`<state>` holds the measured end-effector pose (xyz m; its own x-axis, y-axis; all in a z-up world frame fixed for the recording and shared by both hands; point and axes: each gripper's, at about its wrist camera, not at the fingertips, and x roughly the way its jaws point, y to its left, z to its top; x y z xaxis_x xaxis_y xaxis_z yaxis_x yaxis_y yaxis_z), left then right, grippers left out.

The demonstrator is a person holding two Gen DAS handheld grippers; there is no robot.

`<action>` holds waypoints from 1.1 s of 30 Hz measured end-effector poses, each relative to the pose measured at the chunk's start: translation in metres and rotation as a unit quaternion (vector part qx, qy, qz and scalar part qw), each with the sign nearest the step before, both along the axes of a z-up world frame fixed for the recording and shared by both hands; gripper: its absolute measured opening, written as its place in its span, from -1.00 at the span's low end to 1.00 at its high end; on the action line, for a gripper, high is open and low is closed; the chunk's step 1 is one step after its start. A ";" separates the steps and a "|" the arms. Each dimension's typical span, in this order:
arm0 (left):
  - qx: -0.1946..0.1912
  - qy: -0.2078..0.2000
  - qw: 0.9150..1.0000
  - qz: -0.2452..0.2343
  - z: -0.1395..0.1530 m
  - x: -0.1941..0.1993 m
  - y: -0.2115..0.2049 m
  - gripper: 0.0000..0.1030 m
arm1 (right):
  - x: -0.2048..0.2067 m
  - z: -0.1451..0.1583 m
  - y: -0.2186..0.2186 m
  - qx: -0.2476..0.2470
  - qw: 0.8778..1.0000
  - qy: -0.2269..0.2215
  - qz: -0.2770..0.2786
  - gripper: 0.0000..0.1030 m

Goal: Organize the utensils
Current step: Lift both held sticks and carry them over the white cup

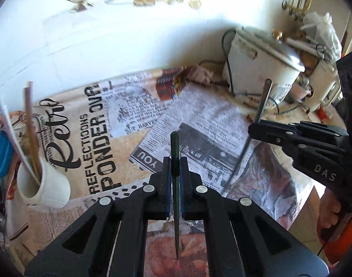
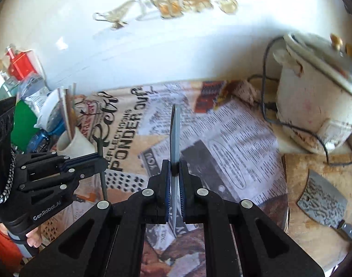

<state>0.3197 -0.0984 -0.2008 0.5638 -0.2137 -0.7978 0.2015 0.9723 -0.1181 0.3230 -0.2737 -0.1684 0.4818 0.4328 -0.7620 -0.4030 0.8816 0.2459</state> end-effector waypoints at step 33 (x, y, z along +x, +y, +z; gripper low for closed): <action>-0.019 -0.172 0.976 0.135 0.135 -0.083 0.157 -0.91 | -0.039 0.110 0.152 0.042 0.987 -0.116 0.102 -0.88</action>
<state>0.2362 0.0584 -0.0659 0.8363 -0.0470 -0.5463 -0.0268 0.9916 -0.1264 0.2843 -0.1218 -0.0584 0.5356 0.5956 -0.5987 -0.6241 0.7568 0.1945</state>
